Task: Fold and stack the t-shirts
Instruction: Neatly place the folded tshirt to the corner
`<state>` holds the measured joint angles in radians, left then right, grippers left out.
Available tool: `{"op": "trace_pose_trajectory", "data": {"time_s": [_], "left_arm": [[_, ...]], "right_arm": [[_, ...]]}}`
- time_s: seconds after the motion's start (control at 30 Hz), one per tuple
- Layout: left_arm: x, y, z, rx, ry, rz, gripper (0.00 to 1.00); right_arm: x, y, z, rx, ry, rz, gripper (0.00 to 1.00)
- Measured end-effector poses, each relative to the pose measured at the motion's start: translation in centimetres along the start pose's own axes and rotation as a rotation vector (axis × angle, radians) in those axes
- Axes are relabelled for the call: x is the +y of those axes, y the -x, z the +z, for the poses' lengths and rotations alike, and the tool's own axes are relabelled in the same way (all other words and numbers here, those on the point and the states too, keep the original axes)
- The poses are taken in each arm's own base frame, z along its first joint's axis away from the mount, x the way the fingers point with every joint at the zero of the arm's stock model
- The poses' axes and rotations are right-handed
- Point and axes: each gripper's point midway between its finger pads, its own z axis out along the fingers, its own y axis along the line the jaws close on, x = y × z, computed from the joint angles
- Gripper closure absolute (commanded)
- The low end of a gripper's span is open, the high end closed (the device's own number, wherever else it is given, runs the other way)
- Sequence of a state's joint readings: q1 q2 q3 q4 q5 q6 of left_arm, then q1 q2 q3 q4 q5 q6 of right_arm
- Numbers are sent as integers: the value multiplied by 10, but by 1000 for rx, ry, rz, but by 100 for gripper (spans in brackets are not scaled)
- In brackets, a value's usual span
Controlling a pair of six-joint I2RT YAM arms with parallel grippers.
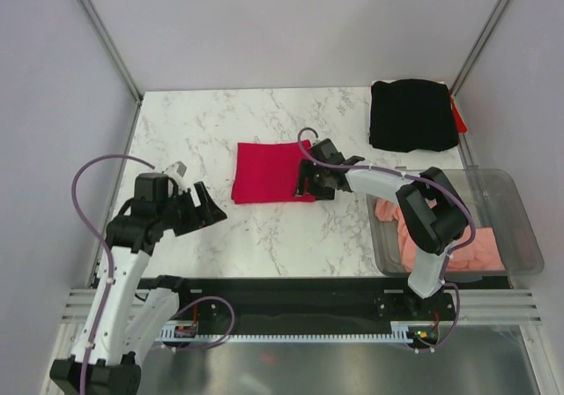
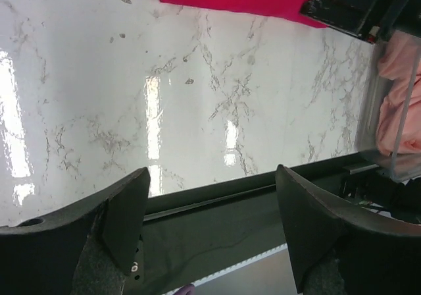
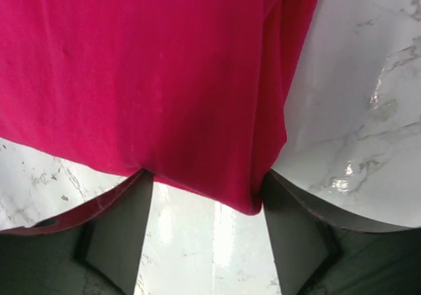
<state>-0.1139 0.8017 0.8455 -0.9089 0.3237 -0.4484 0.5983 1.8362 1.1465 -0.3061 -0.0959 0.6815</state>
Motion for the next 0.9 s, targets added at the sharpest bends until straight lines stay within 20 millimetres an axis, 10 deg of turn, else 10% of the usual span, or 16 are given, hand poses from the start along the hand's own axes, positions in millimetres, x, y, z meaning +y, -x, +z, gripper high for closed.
{"op": "trace_pose_trajectory", "data": {"time_s": [0.17, 0.3, 0.43, 0.7, 0.9], "left_arm": [[-8, 0, -31, -115, -32, 46, 16], [-14, 15, -46, -186, -34, 102, 16], [-13, 12, -41, -174, -46, 113, 18], [-10, 1, -33, -150, -66, 109, 18], [-8, 4, -32, -153, -64, 92, 18]], "right_arm": [[26, -21, 9, -3, 12, -26, 33], [73, -57, 8, 37, 91, -117, 4], [105, -79, -4, 58, 159, -180, 2], [73, -13, -57, -106, 174, -61, 2], [19, 39, -45, -161, 142, 85, 2]]}}
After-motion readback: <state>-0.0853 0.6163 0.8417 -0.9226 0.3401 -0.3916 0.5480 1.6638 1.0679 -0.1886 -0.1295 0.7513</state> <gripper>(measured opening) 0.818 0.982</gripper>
